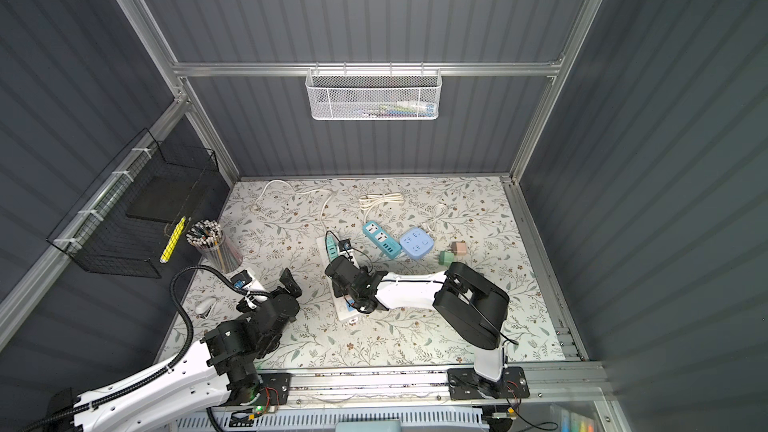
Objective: Insert the plug
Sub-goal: 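Press the pink charger prongs-first into the fourth socket with the right gripper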
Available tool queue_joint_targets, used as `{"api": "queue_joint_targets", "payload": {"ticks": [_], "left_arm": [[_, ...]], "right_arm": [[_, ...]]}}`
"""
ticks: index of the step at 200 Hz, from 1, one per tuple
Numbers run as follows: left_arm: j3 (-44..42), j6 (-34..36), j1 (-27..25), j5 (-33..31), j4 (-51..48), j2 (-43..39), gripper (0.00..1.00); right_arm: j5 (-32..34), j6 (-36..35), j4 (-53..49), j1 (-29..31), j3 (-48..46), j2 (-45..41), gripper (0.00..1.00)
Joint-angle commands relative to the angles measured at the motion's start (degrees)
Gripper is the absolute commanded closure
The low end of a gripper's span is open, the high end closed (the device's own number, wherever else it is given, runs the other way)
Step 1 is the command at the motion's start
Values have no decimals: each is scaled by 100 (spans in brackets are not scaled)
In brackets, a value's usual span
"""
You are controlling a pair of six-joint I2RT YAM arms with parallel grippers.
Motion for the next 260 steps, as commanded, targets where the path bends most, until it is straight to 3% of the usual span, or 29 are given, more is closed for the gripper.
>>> {"api": "queue_joint_targets", "payload": {"ticks": [1, 107, 197, 260], "left_arm": [[-9, 76, 29, -99, 24, 11, 0], [-26, 242, 38, 48, 250, -38, 0], [90, 131, 55, 96, 206, 263, 0], [108, 90, 62, 79, 73, 168, 0]], "right_arm": [[219, -8, -352, 51, 137, 130, 79], [840, 33, -1009, 336, 713, 854, 77], [700, 172, -960, 351, 663, 1196, 77], [555, 40, -951, 346, 749, 901, 67]]}}
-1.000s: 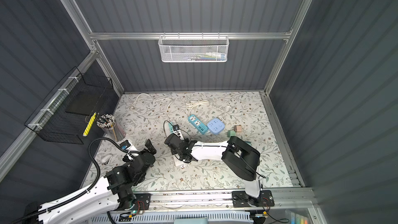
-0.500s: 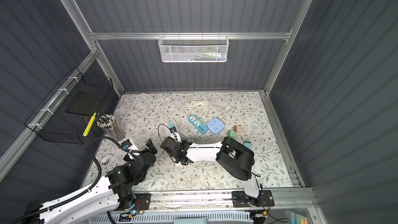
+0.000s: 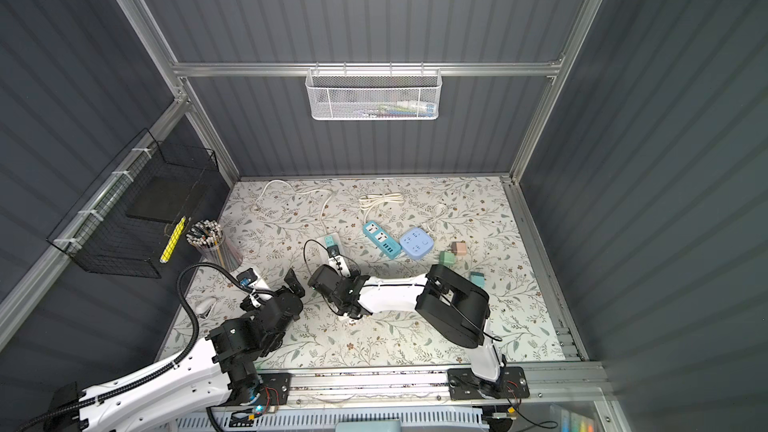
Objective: Insert the plug
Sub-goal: 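Press the pink charger prongs-first into the fourth socket with the right gripper, then open the right gripper and lift it off the plugged pink charger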
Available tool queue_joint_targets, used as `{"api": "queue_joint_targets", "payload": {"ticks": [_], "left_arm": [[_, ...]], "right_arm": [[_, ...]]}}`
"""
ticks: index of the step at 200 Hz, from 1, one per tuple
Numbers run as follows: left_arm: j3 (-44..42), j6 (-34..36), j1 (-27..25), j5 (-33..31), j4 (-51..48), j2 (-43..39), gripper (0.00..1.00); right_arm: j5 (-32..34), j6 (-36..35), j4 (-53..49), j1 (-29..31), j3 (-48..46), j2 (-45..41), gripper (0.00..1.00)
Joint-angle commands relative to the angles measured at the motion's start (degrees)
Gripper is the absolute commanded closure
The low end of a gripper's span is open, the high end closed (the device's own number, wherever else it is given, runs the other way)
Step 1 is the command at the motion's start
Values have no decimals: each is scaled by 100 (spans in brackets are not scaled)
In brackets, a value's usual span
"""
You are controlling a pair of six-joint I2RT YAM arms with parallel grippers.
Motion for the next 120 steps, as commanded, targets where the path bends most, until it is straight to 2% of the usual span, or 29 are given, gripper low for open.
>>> {"api": "queue_joint_targets", "payload": {"ticks": [1, 30, 83, 120], "left_arm": [[110, -53, 52, -59, -115, -83, 0], [122, -32, 52, -61, -140, -119, 0], [184, 119, 48, -21, -117, -162, 0], [242, 202, 51, 10, -99, -123, 0]], "right_arm": [[-495, 48, -184, -61, -29, 219, 67], [-549, -18, -284, -61, 108, 209, 55], [-722, -388, -388, -85, 140, -602, 46], [-1010, -515, -456, -275, 133, -819, 45]]}}
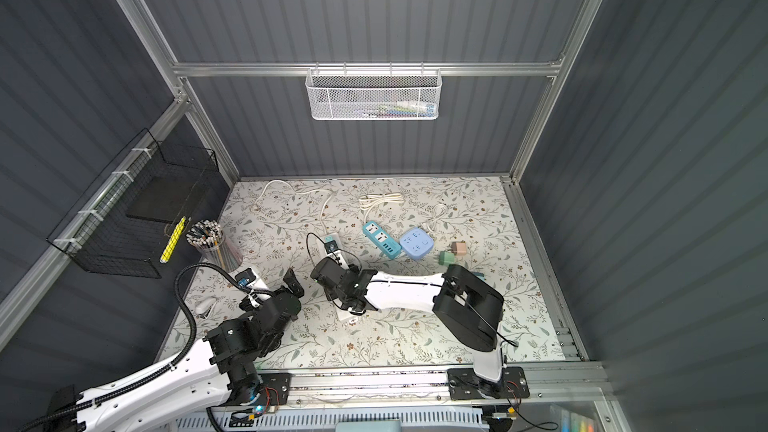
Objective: Insert the plug
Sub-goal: 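Open the right gripper and lift it off the plugged pink charger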
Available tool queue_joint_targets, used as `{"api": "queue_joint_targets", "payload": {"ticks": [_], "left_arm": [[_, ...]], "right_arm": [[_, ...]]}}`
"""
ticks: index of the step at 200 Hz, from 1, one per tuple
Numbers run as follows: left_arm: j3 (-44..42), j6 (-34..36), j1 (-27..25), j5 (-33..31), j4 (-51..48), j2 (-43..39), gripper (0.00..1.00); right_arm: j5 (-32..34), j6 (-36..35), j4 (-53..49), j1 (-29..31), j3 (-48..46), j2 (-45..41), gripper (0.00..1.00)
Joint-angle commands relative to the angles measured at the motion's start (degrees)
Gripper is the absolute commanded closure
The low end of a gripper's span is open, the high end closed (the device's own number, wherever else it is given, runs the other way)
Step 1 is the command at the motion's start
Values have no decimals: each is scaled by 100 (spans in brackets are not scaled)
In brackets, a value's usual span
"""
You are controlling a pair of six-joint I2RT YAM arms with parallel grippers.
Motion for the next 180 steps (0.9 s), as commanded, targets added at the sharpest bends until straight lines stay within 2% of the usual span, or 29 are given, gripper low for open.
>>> {"api": "queue_joint_targets", "payload": {"ticks": [1, 114, 149, 180], "left_arm": [[215, 155, 52, -9, -75, -24, 0], [466, 571, 70, 126, 385, 469, 0], [561, 688, 88, 200, 503, 638, 0], [767, 1290, 105, 402, 817, 810, 0]], "right_arm": [[-206, -172, -139, -155, 97, -110, 45], [-311, 142, 168, -351, -572, 63, 49], [-463, 17, 217, -351, -626, -212, 47], [-424, -117, 60, -373, -678, -818, 43]]}}
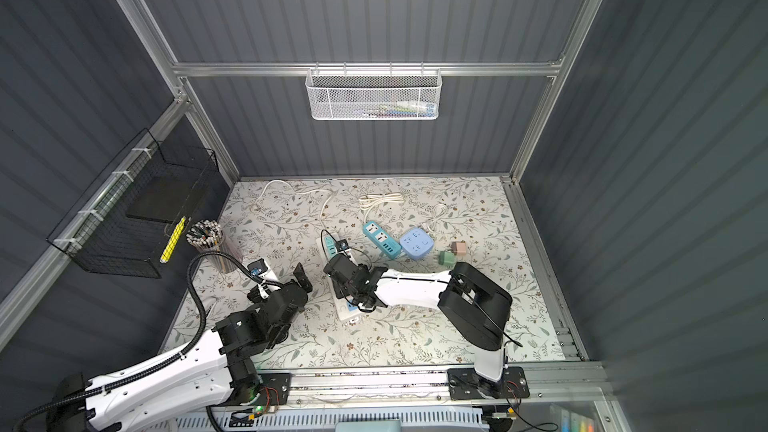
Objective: Insert the plug
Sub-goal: 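Open the right gripper and lift it off the plugged pink charger, then move the right gripper over a loose green charger while the left reaches forward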
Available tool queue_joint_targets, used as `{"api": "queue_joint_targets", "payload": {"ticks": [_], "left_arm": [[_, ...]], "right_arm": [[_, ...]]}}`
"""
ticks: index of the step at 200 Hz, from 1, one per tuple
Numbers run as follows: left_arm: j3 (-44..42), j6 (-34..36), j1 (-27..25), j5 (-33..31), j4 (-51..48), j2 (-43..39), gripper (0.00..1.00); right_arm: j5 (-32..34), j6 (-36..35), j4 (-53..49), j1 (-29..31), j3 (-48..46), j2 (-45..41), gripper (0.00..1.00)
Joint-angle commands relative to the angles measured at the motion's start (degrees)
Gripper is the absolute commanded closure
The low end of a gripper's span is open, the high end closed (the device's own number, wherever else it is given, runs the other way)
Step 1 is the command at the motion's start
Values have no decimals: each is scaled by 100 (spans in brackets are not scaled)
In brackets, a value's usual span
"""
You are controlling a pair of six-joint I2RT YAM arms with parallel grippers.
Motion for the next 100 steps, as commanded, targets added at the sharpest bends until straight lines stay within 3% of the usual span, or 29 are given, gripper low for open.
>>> {"api": "queue_joint_targets", "payload": {"ticks": [1, 56, 100], "left_arm": [[349, 605, 35, 147, 334, 112, 0], [1209, 2020, 152, 567, 582, 828, 0], [2398, 2923, 265, 1831, 567, 1829, 0]], "right_arm": [[72, -120, -192, -50, -103, -634, 42], [1042, 373, -846, -353, -1396, -2474, 32], [834, 1377, -2090, -1709, -2545, -3927, 26]]}}
